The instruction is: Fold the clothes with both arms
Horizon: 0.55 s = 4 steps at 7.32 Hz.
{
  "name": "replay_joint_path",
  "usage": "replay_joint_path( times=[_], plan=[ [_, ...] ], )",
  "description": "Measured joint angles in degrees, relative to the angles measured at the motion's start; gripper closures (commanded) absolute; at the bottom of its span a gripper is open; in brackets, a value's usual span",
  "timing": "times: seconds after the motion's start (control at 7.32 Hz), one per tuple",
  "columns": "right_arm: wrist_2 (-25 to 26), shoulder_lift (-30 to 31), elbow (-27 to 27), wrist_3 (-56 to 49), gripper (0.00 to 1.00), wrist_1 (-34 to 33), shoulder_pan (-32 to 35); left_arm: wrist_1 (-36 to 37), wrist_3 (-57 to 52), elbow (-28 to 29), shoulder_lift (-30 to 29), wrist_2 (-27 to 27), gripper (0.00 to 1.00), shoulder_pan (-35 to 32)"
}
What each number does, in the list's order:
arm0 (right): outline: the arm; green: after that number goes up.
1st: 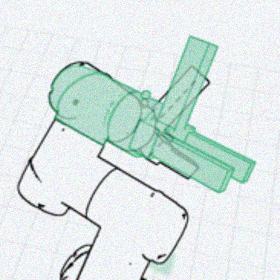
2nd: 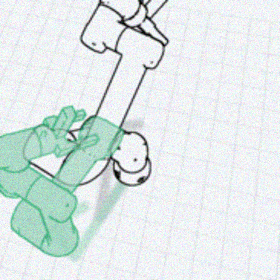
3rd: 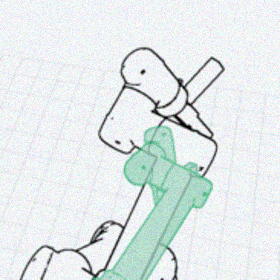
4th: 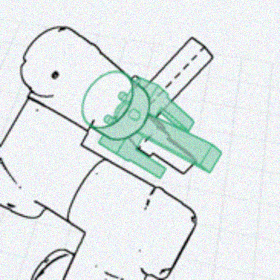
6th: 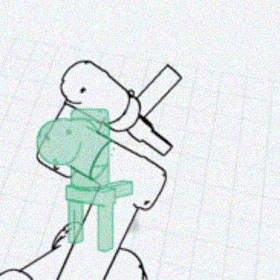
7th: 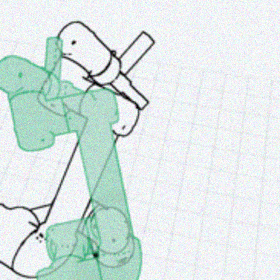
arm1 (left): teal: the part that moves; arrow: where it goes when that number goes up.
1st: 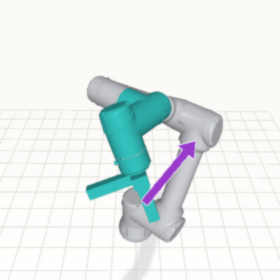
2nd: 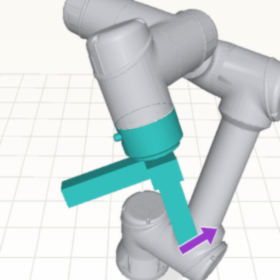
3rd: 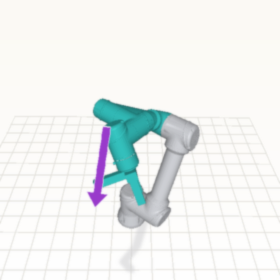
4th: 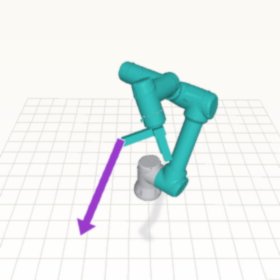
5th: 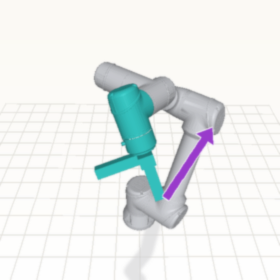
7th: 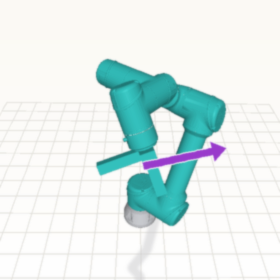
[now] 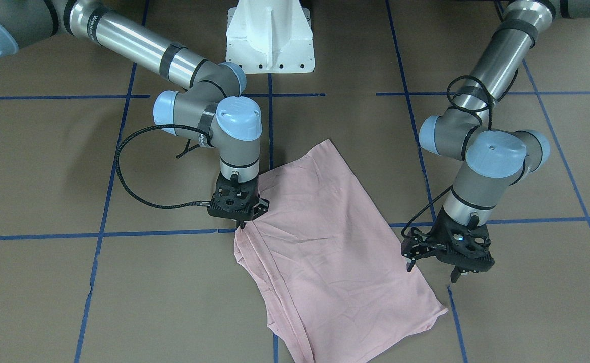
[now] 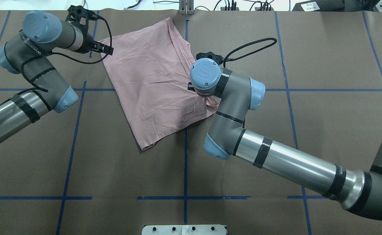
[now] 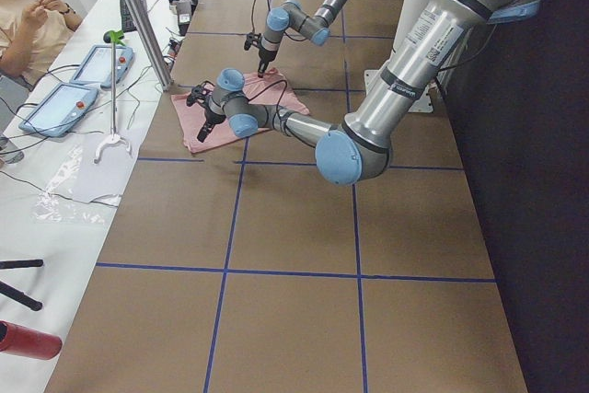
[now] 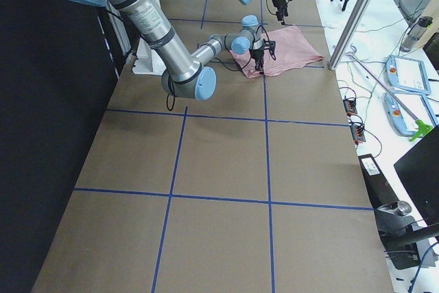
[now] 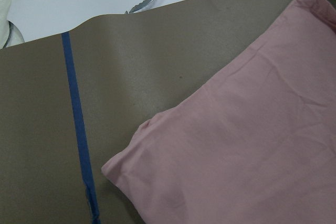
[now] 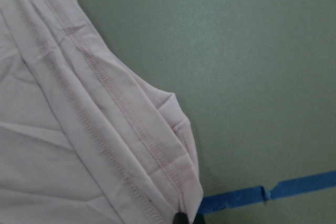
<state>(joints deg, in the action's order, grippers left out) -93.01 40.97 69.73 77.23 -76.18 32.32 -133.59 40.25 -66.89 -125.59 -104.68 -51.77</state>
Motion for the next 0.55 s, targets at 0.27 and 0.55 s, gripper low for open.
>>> replay_joint_path(
  times=[0.27, 0.55],
  plan=[
    [-0.1, 1.7, 4.0, 1.0, 1.00, -0.8, -0.2, 0.0, 0.0, 0.0, 0.0, 0.0, 0.00, 0.0],
    [1.6, 8.8, 16.2, 4.0, 1.00, -4.7, -3.3, 0.0, 0.0, -0.1, -0.1, -0.1, 0.00, 0.1]
  ],
)
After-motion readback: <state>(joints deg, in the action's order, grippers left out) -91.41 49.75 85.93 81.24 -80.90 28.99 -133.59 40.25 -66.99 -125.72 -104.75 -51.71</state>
